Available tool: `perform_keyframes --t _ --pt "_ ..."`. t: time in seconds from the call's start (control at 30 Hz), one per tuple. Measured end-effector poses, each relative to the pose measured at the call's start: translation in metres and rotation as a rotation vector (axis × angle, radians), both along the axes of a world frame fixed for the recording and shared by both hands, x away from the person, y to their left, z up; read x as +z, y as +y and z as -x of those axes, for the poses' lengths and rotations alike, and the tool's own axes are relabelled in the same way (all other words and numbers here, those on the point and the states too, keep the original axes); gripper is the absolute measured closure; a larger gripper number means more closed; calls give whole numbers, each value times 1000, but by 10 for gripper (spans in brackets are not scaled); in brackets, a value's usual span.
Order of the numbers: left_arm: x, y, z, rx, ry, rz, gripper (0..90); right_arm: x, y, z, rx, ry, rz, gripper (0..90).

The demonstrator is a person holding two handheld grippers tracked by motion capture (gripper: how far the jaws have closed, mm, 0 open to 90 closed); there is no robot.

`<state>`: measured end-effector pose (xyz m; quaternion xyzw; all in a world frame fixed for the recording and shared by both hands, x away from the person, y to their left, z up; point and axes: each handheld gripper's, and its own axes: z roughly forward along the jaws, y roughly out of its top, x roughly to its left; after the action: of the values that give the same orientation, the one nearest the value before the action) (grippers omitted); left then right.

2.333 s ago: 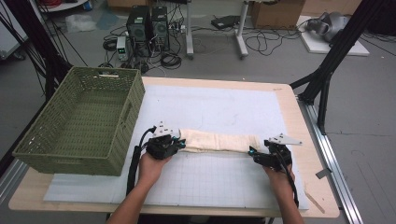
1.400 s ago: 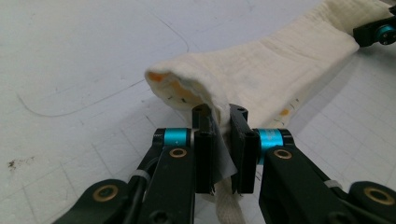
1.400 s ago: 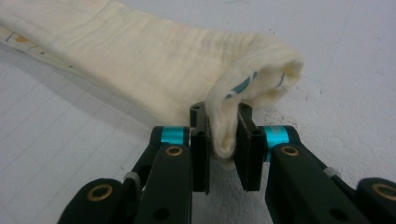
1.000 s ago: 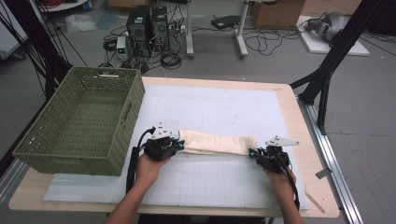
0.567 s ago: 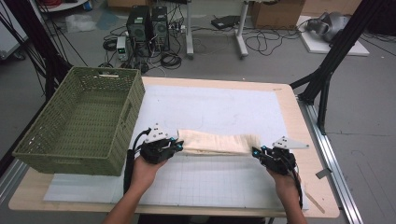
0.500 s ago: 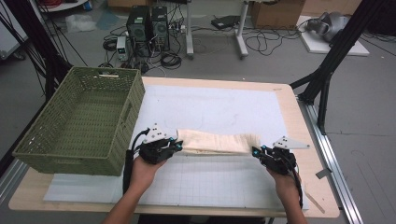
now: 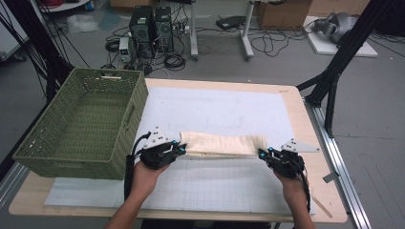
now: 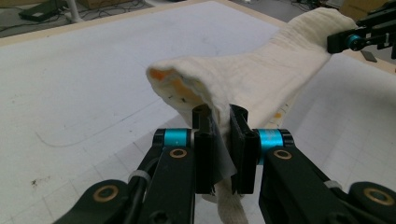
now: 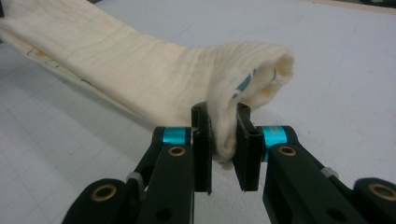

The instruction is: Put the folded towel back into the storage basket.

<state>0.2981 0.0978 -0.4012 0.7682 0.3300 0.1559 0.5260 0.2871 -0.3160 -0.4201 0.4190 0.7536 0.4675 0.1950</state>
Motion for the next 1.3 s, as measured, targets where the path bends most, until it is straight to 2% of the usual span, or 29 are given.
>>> perform_keyframes --t 0.33,0.43,0.57,0.77,0.9,1.2,1.3 --pt "4 4 2 2 -17 13 816 3 1 1 11 -18 -8 800" --pt "7 6 3 7 -25 13 816 5 3 -1 15 -9 -7 805" --pt "11 9 4 13 -30 23 816 10 5 -6 22 -21 -11 806" --pt "21 11 8 24 -50 35 816 25 7 -12 33 -45 -1 806" --pt "30 17 12 25 -64 67 816 37 9 -14 41 -73 -20 806" --pt "48 30 21 48 -113 83 816 57 18 -24 93 -129 -34 806" --pt "53 35 24 60 -128 88 816 62 24 -28 105 -142 -23 807"
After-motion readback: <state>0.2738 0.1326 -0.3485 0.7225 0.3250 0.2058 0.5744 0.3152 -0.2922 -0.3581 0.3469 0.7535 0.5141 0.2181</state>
